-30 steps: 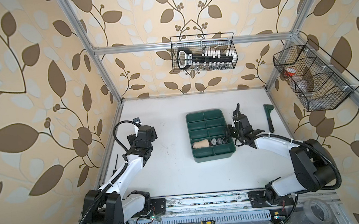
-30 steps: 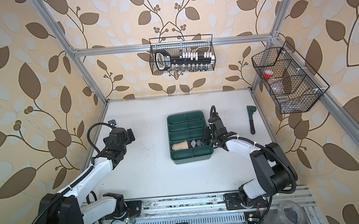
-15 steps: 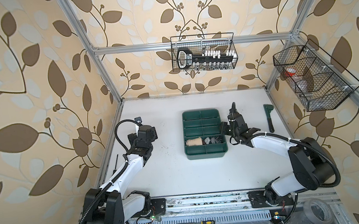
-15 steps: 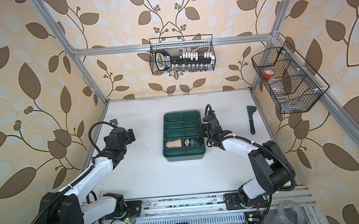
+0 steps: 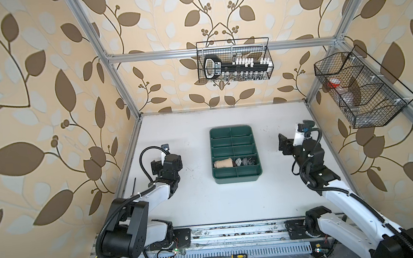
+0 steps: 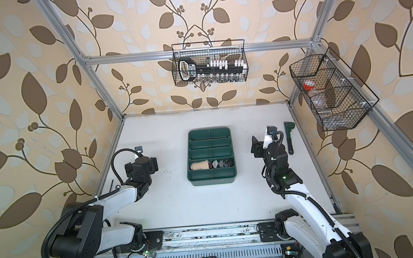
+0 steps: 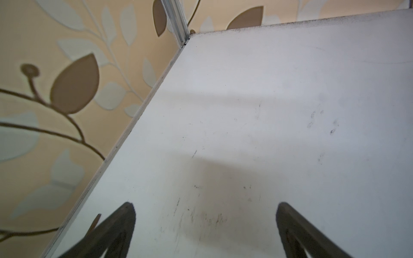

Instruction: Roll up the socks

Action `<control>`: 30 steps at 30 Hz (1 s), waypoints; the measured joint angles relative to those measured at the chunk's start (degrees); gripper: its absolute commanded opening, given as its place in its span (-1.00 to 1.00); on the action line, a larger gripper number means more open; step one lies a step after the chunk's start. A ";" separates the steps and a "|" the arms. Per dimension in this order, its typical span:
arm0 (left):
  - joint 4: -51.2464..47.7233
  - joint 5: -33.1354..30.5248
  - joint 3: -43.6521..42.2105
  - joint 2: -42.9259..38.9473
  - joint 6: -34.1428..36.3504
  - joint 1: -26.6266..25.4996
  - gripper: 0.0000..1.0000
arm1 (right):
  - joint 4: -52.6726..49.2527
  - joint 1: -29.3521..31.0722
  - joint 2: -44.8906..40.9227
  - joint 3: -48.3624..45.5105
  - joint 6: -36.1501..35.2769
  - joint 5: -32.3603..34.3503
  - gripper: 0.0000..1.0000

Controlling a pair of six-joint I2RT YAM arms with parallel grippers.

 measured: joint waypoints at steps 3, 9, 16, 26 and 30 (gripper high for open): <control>2.84 2.45 0.00 2.49 0.04 2.05 0.98 | 4.37 -1.14 -1.81 -8.02 -2.23 3.56 0.52; 11.47 11.87 -0.07 9.07 -2.40 10.82 0.98 | 16.81 -4.04 0.28 -15.91 -3.65 6.16 0.49; 12.96 21.62 -0.28 11.21 -1.95 11.41 0.98 | 34.47 -6.49 10.34 -21.35 -4.96 4.04 0.50; 15.02 25.03 -0.92 11.13 -1.51 11.34 0.98 | 47.28 -8.33 27.15 -20.24 -6.23 -1.14 1.00; 17.55 25.53 -3.93 10.49 -0.46 10.25 0.98 | 45.03 -8.61 28.06 -16.33 -6.32 -2.38 1.00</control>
